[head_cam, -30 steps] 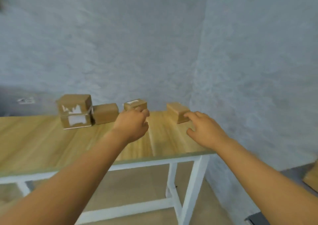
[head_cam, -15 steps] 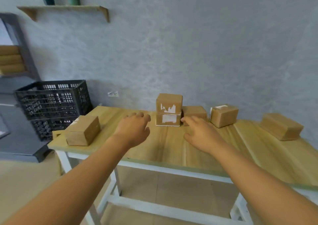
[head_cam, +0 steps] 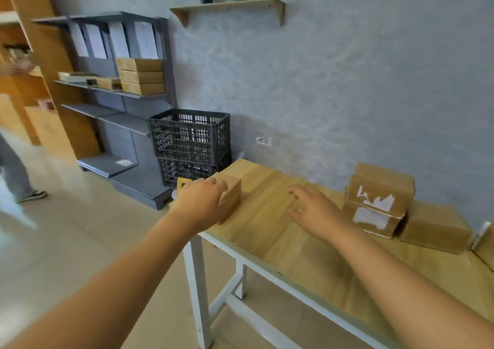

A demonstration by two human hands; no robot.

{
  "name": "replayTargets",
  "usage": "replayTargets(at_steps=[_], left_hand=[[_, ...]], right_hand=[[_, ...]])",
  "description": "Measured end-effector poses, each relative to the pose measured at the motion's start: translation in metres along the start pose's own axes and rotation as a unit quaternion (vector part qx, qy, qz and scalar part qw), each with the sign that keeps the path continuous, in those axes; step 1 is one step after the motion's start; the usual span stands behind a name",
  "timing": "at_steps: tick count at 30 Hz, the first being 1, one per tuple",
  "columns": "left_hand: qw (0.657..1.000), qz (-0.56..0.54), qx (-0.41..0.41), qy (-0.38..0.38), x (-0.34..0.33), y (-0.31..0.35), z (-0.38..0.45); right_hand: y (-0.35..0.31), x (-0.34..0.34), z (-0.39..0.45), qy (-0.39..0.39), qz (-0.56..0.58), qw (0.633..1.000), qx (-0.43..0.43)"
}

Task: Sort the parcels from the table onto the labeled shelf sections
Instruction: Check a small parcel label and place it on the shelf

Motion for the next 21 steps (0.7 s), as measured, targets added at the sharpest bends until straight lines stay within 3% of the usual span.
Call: replayTargets(at_steps=[8, 11, 13, 15, 17, 19, 21], left_hand=[[0.995, -0.020, 0.100, -0.014, -0.022, -0.064, 0.014], [0.986, -0.039, 0.154, -0.056, -0.041, -0.081, 0.028], [0.970, -0.071, 0.193, -0.127, -0.057, -0.087, 0.038], [0.941, -0.139, 0.209, -0.229, -0.074, -0.086, 0.048], [0.885, -0.235, 0.248, -0.316, -0.088, -0.086, 0.058], [0.831, -0.313, 0.282, -0.365, -0.097, -0.088, 0.068], [0.804, -0.354, 0.288, -0.381, -0.103, -0.093, 0.080]], right_hand=[[-0.018, -0.043, 0.074, -0.021, 0.084, 0.995, 0.047], [-0.021, -0.056, 0.097, -0.025, 0.102, 0.994, 0.041], [-0.021, -0.065, 0.113, -0.029, 0.112, 0.993, 0.031], [-0.021, -0.075, 0.129, -0.028, 0.127, 0.991, 0.009], [-0.023, -0.085, 0.148, -0.020, 0.140, 0.990, -0.016], [-0.026, -0.095, 0.166, -0.025, 0.148, 0.988, -0.042], [-0.030, -0.105, 0.183, -0.044, 0.162, 0.983, -0.068]])
Point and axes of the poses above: each hand's wrist, its own z-axis towards the middle knuckle, its own x-axis out of the back of the hand, y = z × x, the point moved 3 cm from there along z, towards the middle knuckle, and after that the axes turned 11 degrees about x, right-handed, at the moved point
